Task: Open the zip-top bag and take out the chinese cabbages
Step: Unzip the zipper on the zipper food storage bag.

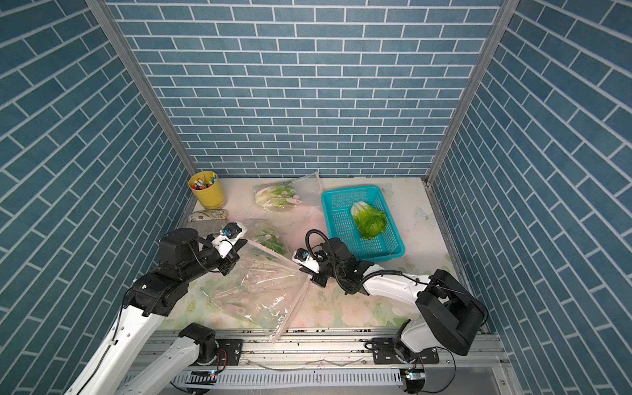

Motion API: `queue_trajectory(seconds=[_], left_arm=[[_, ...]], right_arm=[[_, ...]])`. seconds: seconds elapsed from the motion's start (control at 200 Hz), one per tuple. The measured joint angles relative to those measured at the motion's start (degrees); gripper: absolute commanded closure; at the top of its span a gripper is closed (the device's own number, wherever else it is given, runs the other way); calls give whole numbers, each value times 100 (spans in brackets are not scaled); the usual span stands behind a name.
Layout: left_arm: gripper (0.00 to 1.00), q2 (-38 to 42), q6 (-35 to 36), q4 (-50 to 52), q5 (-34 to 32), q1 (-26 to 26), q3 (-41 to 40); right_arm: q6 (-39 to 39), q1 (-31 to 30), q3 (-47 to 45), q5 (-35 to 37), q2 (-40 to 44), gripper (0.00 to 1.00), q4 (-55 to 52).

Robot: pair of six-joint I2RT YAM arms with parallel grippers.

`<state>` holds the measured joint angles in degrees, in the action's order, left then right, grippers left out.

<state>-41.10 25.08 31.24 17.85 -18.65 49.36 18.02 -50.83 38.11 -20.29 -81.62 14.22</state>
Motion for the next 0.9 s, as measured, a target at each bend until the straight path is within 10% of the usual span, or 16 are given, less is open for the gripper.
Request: queue_trajectory(seconds=[0.75, 0.9], left_arm=[[100, 55, -31, 109, 114, 4, -2], [100, 61, -76, 74, 133, 11, -13]], right_arm=[[2, 0, -205, 114, 66, 100, 4], [-33, 11, -216, 146, 101, 62, -85]])
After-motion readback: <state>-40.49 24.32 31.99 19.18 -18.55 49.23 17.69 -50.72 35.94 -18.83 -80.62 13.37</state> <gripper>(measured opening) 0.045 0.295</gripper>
